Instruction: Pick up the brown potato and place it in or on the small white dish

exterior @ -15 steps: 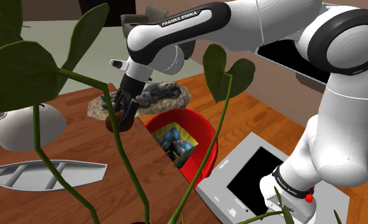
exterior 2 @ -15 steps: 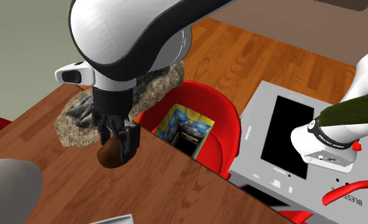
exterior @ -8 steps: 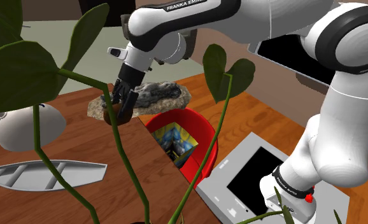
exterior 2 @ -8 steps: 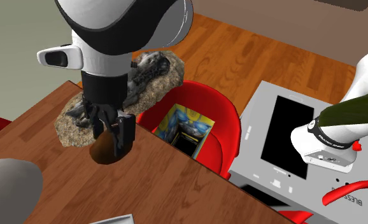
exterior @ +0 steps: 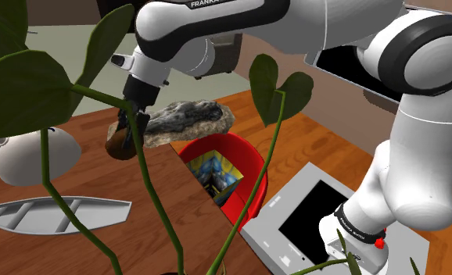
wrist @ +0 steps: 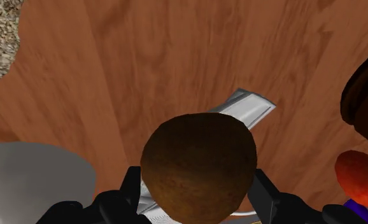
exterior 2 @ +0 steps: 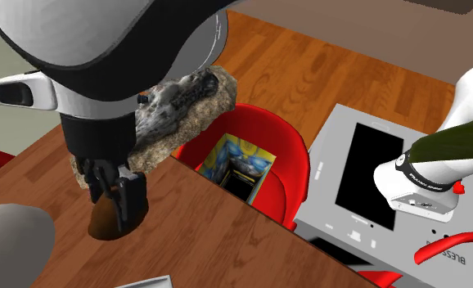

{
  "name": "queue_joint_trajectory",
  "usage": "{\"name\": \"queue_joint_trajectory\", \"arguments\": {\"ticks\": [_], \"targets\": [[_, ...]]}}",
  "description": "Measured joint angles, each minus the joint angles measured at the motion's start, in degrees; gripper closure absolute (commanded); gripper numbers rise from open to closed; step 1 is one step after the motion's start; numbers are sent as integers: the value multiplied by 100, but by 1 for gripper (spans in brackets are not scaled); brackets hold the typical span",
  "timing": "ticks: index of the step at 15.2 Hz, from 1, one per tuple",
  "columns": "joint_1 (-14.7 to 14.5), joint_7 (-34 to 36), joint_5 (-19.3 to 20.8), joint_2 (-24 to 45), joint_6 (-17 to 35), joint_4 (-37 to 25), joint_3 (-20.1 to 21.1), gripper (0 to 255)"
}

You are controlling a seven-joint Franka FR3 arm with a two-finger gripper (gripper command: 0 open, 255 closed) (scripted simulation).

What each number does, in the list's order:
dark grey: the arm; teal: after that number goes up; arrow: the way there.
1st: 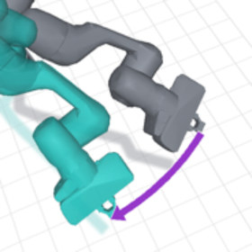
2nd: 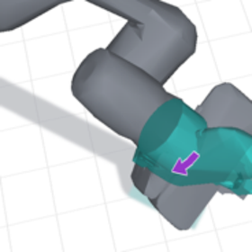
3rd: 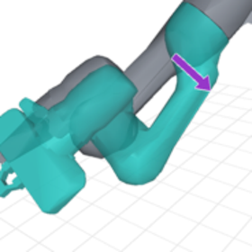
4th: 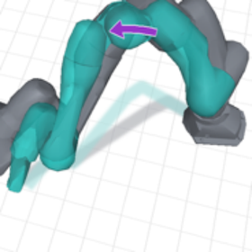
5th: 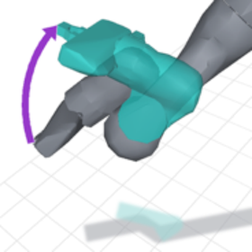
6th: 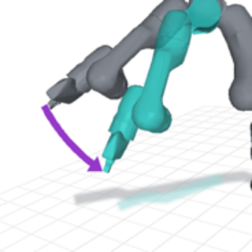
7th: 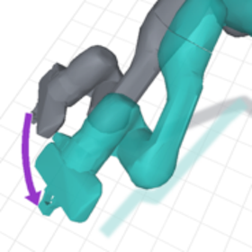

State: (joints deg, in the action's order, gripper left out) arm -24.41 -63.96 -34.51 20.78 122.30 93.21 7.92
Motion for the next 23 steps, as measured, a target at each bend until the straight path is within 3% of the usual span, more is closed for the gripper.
{"name": "queue_joint_trajectory", "arguments": {"ticks": [7,12,14,16,23], "targets": [[-647,942,419,993,29,-1424,103,255],[-1139,1669,781,1921,-274,-2950,79,255],[-1414,2067,990,2656,-602,-4154,42,255],[-1461,2103,1016,2851,-596,-4355,37,255],[-1460,1905,946,2926,-170,-3971,63,255]]}}
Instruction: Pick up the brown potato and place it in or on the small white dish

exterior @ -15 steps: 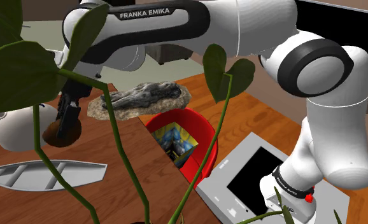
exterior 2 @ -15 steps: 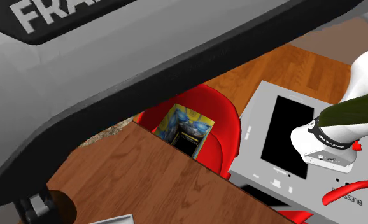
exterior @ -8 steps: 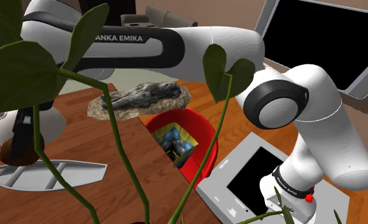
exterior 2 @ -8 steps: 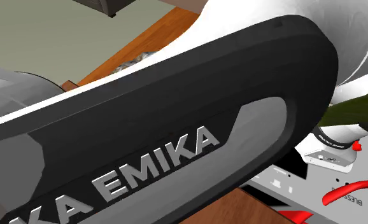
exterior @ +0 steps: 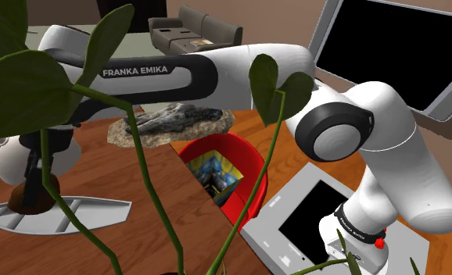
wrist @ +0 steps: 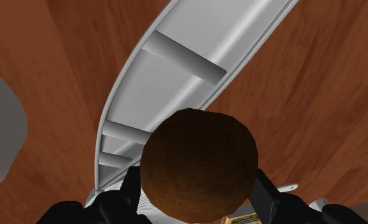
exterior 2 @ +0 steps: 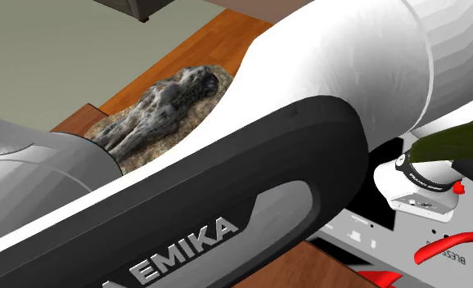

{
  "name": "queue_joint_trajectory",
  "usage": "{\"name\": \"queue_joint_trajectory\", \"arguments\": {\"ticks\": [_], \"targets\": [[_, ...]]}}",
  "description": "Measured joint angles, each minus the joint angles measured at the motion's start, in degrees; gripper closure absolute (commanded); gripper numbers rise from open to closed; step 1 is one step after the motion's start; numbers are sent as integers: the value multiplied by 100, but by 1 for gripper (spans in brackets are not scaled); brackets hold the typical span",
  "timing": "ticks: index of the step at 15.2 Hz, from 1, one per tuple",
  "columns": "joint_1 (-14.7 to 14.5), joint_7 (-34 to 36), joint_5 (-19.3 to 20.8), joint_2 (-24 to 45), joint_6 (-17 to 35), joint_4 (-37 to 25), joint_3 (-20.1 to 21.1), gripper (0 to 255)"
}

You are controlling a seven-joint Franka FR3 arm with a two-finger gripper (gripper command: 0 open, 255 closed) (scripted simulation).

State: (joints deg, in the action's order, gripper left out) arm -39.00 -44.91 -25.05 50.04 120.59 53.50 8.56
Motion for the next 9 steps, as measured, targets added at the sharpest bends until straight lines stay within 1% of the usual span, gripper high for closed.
{"name": "queue_joint_trajectory", "arguments": {"ticks": [2,6,9], "targets": [[14,-88,-38,-35,163,218,15,255],[26,-211,-87,-12,391,444,37,255],[26,-228,-90,30,417,431,39,255]]}}
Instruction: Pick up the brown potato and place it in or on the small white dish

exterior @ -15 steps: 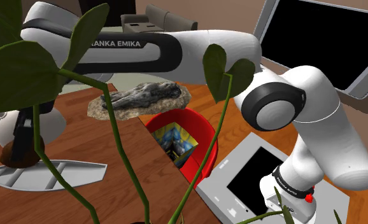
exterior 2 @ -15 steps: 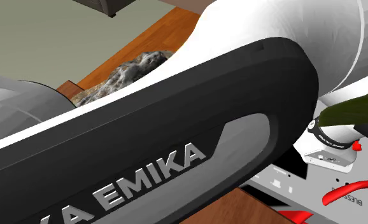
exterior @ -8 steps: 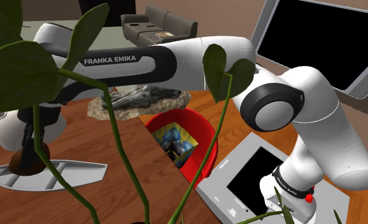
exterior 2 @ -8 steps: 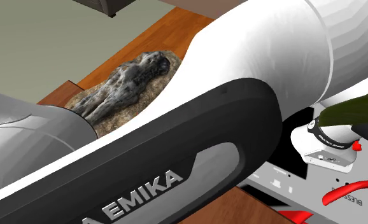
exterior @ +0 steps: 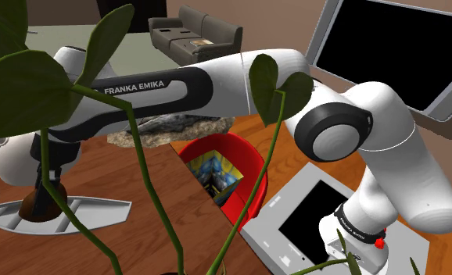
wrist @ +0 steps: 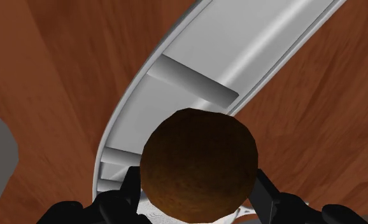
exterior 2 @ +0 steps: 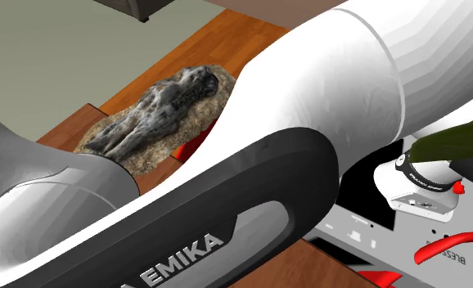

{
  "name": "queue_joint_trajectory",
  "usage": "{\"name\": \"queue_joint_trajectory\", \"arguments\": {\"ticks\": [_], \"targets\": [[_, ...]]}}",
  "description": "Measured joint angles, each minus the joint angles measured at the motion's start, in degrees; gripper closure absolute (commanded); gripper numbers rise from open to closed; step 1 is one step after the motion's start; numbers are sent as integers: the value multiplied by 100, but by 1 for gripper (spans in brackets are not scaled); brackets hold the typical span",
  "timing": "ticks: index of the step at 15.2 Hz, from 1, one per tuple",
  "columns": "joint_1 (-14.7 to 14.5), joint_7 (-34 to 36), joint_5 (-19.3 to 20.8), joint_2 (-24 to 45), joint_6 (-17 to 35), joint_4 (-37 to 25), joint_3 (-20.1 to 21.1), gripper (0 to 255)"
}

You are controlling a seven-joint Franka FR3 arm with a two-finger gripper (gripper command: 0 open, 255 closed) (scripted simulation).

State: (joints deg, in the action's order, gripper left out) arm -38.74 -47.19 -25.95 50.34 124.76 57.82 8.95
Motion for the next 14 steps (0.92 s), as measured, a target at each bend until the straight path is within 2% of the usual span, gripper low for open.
{"name": "queue_joint_trajectory", "arguments": {"ticks": [4,5,11,14], "targets": [[1,-4,-1,3,5,1,1,255],[1,-4,-1,3,5,2,1,0],[1,-4,-1,3,6,1,1,0],[128,-68,-46,-358,-83,316,5,0]]}}
